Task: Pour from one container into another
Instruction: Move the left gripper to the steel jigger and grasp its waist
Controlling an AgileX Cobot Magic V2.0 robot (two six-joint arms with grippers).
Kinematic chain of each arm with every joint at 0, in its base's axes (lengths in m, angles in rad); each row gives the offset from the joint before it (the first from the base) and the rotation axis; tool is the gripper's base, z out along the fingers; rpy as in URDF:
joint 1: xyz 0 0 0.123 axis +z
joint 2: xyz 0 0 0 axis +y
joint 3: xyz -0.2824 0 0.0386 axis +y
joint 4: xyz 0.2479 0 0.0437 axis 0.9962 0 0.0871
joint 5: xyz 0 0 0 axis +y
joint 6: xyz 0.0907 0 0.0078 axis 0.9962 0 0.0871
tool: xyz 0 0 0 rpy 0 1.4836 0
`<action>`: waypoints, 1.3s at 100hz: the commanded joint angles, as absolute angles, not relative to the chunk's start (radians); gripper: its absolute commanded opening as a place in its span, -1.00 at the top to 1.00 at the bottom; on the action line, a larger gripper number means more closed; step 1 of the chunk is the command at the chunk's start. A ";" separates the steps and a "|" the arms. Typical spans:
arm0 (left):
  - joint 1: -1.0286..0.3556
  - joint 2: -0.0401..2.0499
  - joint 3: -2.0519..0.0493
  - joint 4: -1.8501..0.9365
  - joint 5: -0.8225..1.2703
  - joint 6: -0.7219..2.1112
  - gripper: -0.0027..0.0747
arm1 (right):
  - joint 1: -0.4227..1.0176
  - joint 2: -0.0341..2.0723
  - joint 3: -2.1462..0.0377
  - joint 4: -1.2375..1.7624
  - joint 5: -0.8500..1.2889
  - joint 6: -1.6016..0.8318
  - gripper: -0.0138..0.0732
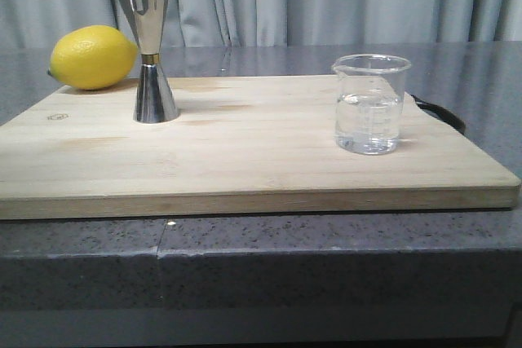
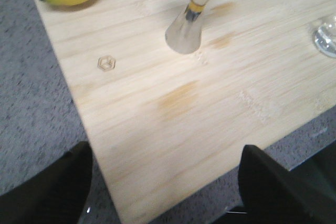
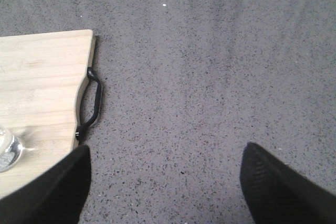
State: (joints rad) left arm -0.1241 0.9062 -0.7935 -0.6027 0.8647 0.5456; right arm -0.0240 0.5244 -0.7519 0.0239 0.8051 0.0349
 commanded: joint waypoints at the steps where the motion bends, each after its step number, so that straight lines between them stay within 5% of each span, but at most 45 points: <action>1: -0.119 0.964 -0.828 -0.750 0.763 0.686 -0.42 | -0.027 0.538 -0.787 0.023 0.743 0.032 -0.54; 23: -0.021 1.118 -0.828 -1.129 0.817 1.069 -0.42 | -0.027 0.538 -0.787 0.026 0.743 0.032 -0.54; 41: 0.066 1.259 -0.828 -1.408 1.079 1.485 -0.42 | -0.027 0.538 -0.787 0.026 0.741 0.030 -0.54; 80: 0.034 1.487 -0.828 -1.631 1.257 1.987 -0.42 | -0.027 0.538 -0.787 0.028 0.713 0.030 -0.54; 130: -0.098 1.641 -0.850 -1.841 1.263 2.251 -0.39 | -0.027 0.538 -0.787 0.034 0.713 0.030 -0.54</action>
